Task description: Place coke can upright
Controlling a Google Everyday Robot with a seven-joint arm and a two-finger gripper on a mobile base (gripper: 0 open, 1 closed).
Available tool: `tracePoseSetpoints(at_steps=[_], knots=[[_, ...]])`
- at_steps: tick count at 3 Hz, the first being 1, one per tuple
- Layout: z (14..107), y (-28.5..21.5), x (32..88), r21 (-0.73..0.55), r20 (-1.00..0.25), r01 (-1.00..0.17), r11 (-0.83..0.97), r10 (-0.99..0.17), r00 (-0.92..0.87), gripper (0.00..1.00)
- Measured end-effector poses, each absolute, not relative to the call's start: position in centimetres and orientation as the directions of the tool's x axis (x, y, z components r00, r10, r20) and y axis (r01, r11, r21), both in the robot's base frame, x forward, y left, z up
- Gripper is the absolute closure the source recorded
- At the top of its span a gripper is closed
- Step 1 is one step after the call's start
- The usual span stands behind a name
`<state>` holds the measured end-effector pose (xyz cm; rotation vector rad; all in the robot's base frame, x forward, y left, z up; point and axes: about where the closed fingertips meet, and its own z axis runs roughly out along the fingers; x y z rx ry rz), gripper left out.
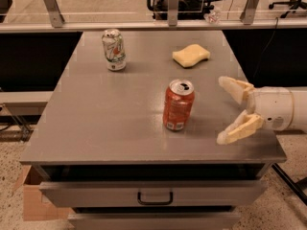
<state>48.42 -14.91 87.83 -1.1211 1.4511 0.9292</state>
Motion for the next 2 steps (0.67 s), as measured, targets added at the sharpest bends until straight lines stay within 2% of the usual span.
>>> tracePoseSetpoints(at_steps=[1, 2], knots=[[90.17, -20.56, 48.00, -0.079, -0.975, -0.905, 0.418, -0.220, -0.017, 0.00], [90.18, -20.55, 48.00, -0.079, -0.975, -0.905, 0.418, -0.221, -0.017, 0.00]])
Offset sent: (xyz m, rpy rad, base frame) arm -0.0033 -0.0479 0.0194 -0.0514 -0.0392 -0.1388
